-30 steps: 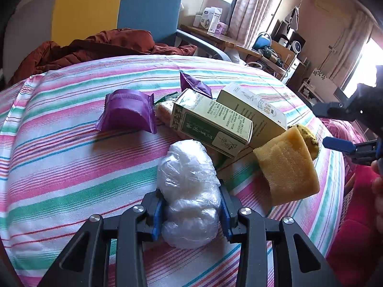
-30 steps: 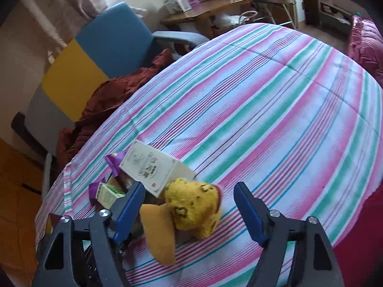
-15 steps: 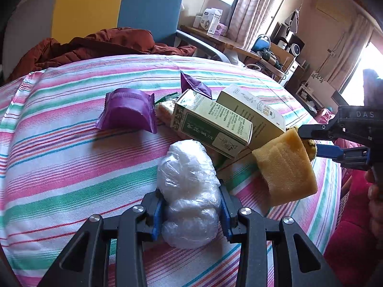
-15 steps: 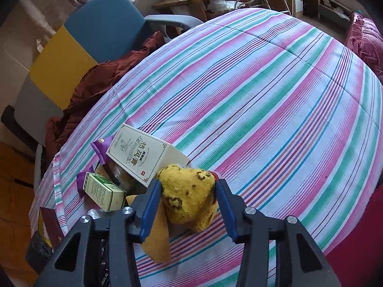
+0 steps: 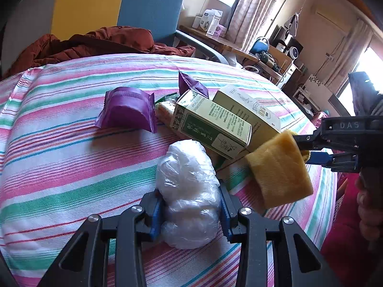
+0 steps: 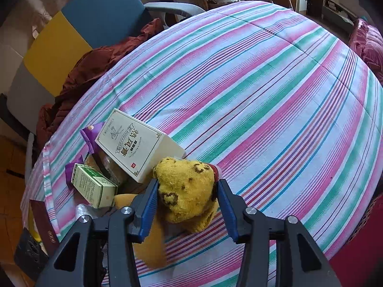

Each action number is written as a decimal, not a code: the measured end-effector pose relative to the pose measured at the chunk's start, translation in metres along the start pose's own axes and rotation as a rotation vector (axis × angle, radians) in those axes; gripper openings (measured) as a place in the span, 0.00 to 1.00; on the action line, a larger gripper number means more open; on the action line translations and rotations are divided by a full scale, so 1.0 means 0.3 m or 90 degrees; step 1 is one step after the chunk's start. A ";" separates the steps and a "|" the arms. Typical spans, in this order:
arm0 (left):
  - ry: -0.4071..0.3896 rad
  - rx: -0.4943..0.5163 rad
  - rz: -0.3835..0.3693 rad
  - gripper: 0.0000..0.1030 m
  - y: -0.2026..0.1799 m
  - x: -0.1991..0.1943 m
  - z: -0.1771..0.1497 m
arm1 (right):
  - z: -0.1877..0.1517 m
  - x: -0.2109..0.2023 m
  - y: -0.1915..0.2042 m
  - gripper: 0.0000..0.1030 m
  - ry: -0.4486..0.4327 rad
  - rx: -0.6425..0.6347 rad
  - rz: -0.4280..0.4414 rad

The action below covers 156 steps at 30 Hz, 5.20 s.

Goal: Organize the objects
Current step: 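Grasp the yellow plush toy with the right gripper while the left gripper holds the cotton ball, then carry the cotton ball and plush toy into the gold tray and release, then withdraw both grippers from the tray toward the remaining items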

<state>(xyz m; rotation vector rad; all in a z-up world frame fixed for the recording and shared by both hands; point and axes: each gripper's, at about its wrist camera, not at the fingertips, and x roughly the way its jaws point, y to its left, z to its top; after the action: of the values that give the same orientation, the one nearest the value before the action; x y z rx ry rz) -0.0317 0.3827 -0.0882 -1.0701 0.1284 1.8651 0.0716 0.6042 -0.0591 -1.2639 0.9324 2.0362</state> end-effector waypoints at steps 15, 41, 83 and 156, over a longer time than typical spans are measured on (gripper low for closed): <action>-0.001 0.019 0.035 0.34 -0.020 0.007 0.002 | -0.010 -0.034 0.002 0.30 -0.060 -0.036 -0.018; -0.113 -0.085 0.118 0.35 0.183 -0.647 -0.146 | -0.109 -0.221 0.181 0.30 -0.189 -0.181 0.105; -0.142 -0.271 0.280 0.67 0.723 -0.926 -0.370 | -0.848 -0.097 0.944 0.60 -0.002 -0.566 0.227; -0.133 -0.055 0.214 0.75 0.281 -0.847 -0.167 | -0.044 -0.146 0.068 0.77 -0.105 -0.066 -0.013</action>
<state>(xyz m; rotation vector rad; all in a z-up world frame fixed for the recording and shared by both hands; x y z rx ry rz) -0.0228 0.1400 0.0352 -0.9478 0.1121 2.2921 0.0803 0.5771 -0.0179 -1.1318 0.7440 2.1591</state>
